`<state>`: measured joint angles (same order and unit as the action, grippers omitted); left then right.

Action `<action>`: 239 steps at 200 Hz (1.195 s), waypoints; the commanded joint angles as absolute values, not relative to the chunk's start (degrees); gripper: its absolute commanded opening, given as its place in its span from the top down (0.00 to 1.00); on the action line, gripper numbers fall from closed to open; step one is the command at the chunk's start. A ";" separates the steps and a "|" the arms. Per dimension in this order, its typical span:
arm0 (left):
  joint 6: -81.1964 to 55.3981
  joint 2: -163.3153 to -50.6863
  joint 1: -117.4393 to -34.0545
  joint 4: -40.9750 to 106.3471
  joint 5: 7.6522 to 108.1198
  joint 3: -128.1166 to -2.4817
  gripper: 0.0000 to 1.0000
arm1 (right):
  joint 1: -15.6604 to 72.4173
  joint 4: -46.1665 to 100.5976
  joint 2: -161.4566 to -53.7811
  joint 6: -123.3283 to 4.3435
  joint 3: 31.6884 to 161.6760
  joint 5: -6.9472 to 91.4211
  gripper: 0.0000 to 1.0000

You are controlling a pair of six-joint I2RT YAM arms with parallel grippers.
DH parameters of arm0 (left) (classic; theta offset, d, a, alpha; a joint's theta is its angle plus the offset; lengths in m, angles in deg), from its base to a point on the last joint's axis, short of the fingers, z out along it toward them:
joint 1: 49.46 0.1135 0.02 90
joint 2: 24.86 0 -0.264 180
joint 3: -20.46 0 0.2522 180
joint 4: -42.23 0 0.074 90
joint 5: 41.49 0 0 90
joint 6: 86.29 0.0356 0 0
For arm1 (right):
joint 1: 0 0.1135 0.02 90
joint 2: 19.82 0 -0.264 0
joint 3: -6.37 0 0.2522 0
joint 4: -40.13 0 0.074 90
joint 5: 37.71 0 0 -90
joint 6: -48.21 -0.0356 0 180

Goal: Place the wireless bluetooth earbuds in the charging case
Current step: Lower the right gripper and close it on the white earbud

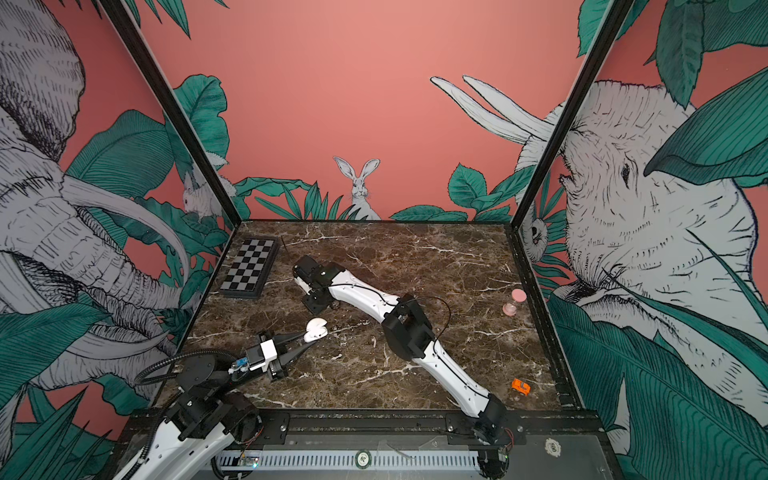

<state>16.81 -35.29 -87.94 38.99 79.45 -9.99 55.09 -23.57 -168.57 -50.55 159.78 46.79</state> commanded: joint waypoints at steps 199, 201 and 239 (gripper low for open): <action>17.49 -34.99 -88.21 38.78 79.19 -11.14 1.00 | 55.55 -21.50 -172.22 -50.24 161.53 48.33 0.73; 17.50 -34.99 -88.17 38.76 79.19 -11.14 1.00 | 55.57 -21.46 -172.22 -50.30 161.48 48.38 0.73; 17.51 -34.96 -88.21 38.57 79.02 -11.14 1.00 | 55.59 -21.62 -172.06 -50.41 160.99 48.90 0.76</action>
<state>16.88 -35.29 -87.96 38.47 79.19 -9.99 55.09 -21.71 -171.30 -50.35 160.72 47.64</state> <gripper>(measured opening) 0.225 0.245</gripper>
